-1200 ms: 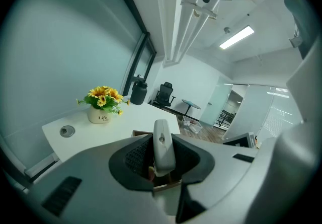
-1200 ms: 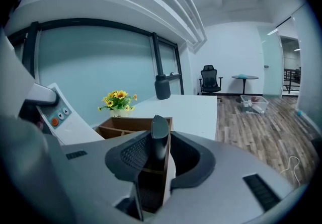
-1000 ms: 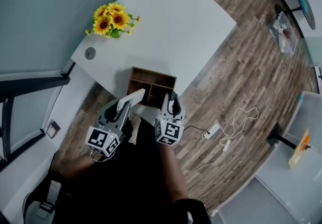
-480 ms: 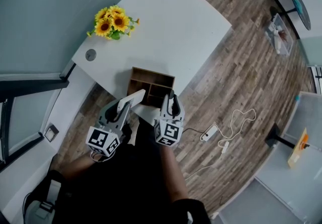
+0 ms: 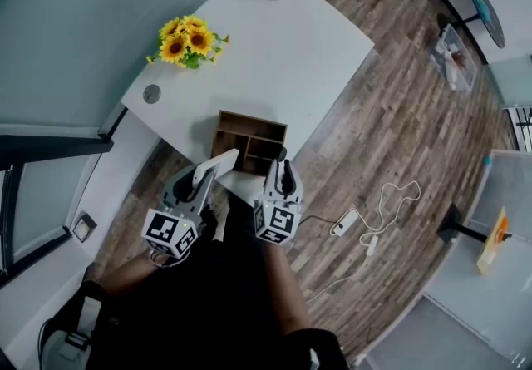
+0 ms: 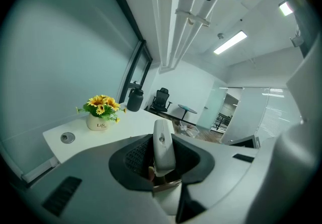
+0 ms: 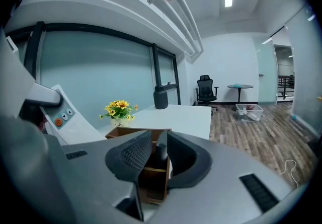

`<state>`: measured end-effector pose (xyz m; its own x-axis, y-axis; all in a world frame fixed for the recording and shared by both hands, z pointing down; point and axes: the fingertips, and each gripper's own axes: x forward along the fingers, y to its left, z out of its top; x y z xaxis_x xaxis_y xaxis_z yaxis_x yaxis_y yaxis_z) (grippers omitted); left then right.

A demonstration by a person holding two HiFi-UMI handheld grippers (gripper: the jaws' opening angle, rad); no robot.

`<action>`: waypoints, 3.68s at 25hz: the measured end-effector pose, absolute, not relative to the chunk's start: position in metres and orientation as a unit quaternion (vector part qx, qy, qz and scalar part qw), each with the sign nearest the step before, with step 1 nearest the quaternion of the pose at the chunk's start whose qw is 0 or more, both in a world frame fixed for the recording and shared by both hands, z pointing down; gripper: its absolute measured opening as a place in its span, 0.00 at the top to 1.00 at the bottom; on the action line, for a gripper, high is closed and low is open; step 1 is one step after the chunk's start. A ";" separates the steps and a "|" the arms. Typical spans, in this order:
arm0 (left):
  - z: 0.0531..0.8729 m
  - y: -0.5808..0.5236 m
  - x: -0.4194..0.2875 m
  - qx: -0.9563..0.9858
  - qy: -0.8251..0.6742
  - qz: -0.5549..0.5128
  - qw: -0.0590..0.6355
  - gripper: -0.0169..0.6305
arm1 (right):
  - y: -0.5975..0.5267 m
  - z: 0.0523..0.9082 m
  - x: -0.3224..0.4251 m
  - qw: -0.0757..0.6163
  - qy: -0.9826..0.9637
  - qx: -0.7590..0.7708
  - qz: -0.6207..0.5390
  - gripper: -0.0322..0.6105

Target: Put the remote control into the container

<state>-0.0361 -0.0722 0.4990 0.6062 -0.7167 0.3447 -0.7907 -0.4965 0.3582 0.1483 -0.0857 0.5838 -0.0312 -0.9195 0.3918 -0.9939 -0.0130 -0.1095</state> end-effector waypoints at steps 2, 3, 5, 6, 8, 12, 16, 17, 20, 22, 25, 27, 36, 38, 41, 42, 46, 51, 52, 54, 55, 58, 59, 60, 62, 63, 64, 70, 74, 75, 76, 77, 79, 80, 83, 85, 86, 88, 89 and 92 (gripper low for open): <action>0.497 -0.070 -0.037 0.863 -0.437 0.073 0.244 0.83 | -0.082 0.582 0.147 0.098 -0.694 0.690 0.178 0.80; 0.496 -0.069 -0.038 0.863 -0.437 0.072 0.243 0.83 | -0.080 0.579 0.147 0.096 -0.693 0.692 0.177 0.81; 0.493 -0.067 -0.039 0.865 -0.436 0.069 0.239 0.83 | -0.077 0.573 0.146 0.092 -0.690 0.697 0.173 0.83; 0.491 -0.067 -0.040 0.866 -0.435 0.067 0.237 0.83 | -0.076 0.571 0.146 0.091 -0.689 0.699 0.170 0.85; 0.488 -0.065 -0.040 0.868 -0.434 0.065 0.233 0.83 | -0.072 0.569 0.145 0.091 -0.687 0.701 0.166 0.90; 0.481 -0.058 -0.042 0.871 -0.431 0.061 0.229 0.83 | -0.060 0.562 0.141 0.088 -0.686 0.704 0.163 0.94; 0.474 -0.057 -0.047 0.869 -0.436 0.049 0.226 0.83 | -0.056 0.552 0.136 0.080 -0.689 0.703 0.157 0.94; 0.472 -0.056 -0.048 0.869 -0.438 0.046 0.225 0.83 | -0.054 0.550 0.135 0.078 -0.690 0.703 0.155 0.94; 0.469 -0.052 -0.050 0.872 -0.436 0.040 0.218 0.83 | -0.047 0.538 0.129 0.071 -0.694 0.701 0.149 0.94; 0.465 -0.050 -0.051 0.874 -0.435 0.035 0.215 0.83 | -0.042 0.531 0.124 0.065 -0.697 0.699 0.146 0.94; 0.460 -0.044 -0.052 0.876 -0.435 0.030 0.208 0.83 | -0.031 0.526 0.115 0.065 -0.704 0.691 0.148 0.94; 0.455 -0.040 -0.053 0.876 -0.435 0.029 0.206 0.83 | -0.024 0.524 0.111 0.067 -0.709 0.686 0.147 0.94; 0.448 -0.031 -0.058 0.880 -0.431 0.026 0.199 0.83 | -0.005 0.493 0.098 0.059 -0.723 0.676 0.128 0.94; 0.446 -0.029 -0.061 0.881 -0.430 0.023 0.196 0.83 | 0.001 0.487 0.096 0.059 -0.722 0.677 0.127 0.94; 0.445 -0.028 -0.062 0.882 -0.429 0.021 0.193 0.83 | 0.002 0.480 0.094 0.055 -0.723 0.679 0.116 0.94; 0.445 -0.026 -0.061 0.882 -0.429 0.022 0.193 0.83 | 0.004 0.479 0.094 0.055 -0.723 0.680 0.113 0.94; 0.438 -0.016 -0.063 0.885 -0.427 0.025 0.184 0.83 | 0.015 0.469 0.087 0.048 -0.723 0.680 0.107 0.94; 0.422 -0.010 -0.067 0.892 -0.418 0.006 0.174 0.83 | 0.021 0.461 0.079 0.040 -0.725 0.681 0.093 0.94; 0.421 -0.008 -0.070 0.893 -0.416 0.005 0.171 0.83 | 0.024 0.461 0.076 0.036 -0.725 0.681 0.093 0.94; 0.422 -0.003 -0.075 0.894 -0.414 0.005 0.169 0.83 | 0.031 0.462 0.072 0.034 -0.723 0.683 0.095 0.94; 0.422 0.000 -0.078 0.895 -0.413 0.005 0.170 0.83 | 0.035 0.464 0.070 0.031 -0.721 0.686 0.097 0.94; 0.422 0.011 -0.086 0.897 -0.406 0.006 0.173 0.83 | 0.051 0.461 0.063 0.022 -0.712 0.695 0.099 0.94; 0.420 0.015 -0.089 0.898 -0.404 0.005 0.173 0.83 | 0.056 0.458 0.061 0.021 -0.711 0.696 0.098 0.94; 0.418 0.017 -0.091 0.900 -0.401 0.003 0.172 0.83 | 0.059 0.454 0.059 0.020 -0.711 0.697 0.095 0.94; 0.415 0.020 -0.095 0.902 -0.398 0.001 0.170 0.83 | 0.064 0.450 0.054 0.021 -0.711 0.697 0.089 0.94; 0.415 0.022 -0.097 0.903 -0.396 0.001 0.168 0.83 | 0.068 0.450 0.052 0.026 -0.711 0.697 0.089 0.94; 0.416 0.026 -0.099 0.904 -0.395 0.002 0.166 0.83 | 0.073 0.450 0.050 0.029 -0.711 0.697 0.089 0.94; 0.409 0.048 -0.100 0.907 -0.386 -0.003 0.166 0.83 | 0.094 0.433 0.047 0.028 -0.713 0.696 0.072 0.94; 0.407 0.062 -0.092 0.907 -0.385 -0.006 0.170 0.83 | 0.108 0.435 0.051 0.023 -0.715 0.694 0.081 0.94; 0.407 0.065 -0.090 0.908 -0.384 -0.005 0.169 0.83 | 0.111 0.436 0.053 0.021 -0.715 0.694 0.082 0.94; 0.407 0.068 -0.087 0.908 -0.384 -0.004 0.169 0.83 | 0.114 0.436 0.054 0.020 -0.715 0.694 0.083 0.94; 0.407 0.071 -0.085 0.907 -0.384 -0.003 0.170 0.83 | 0.118 0.437 0.057 0.019 -0.715 0.693 0.085 0.94; 0.408 0.079 -0.078 0.907 -0.385 -0.002 0.172 0.83 | 0.124 0.437 0.062 0.013 -0.718 0.691 0.082 0.94; 0.409 0.083 -0.075 0.906 -0.387 -0.002 0.173 0.83 | 0.127 0.436 0.064 0.008 -0.720 0.689 0.078 0.94; 0.414 0.093 -0.064 0.902 -0.395 0.001 0.174 0.83 | 0.135 0.436 0.075 0.002 -0.727 0.683 0.073 0.94; 0.415 0.099 -0.054 0.899 -0.401 0.004 0.178 0.83 | 0.142 0.434 0.084 -0.001 -0.731 0.678 0.076 0.94; 0.415 0.104 -0.049 0.897 -0.404 0.005 0.180 0.83 | 0.146 0.434 0.087 0.000 -0.735 0.674 0.078 0.94; 0.417 0.113 -0.040 0.892 -0.412 0.007 0.184 0.83 | 0.155 0.434 0.094 0.000 -0.742 0.665 0.081 0.94; 0.417 0.117 -0.035 0.890 -0.416 0.008 0.185 0.83 | 0.158 0.435 0.097 -0.001 -0.745 0.662 0.083 0.94; 0.419 0.127 -0.022 0.887 -0.423 0.013 0.185 0.83 | 0.166 0.436 0.110 -0.010 -0.751 0.655 0.085 0.94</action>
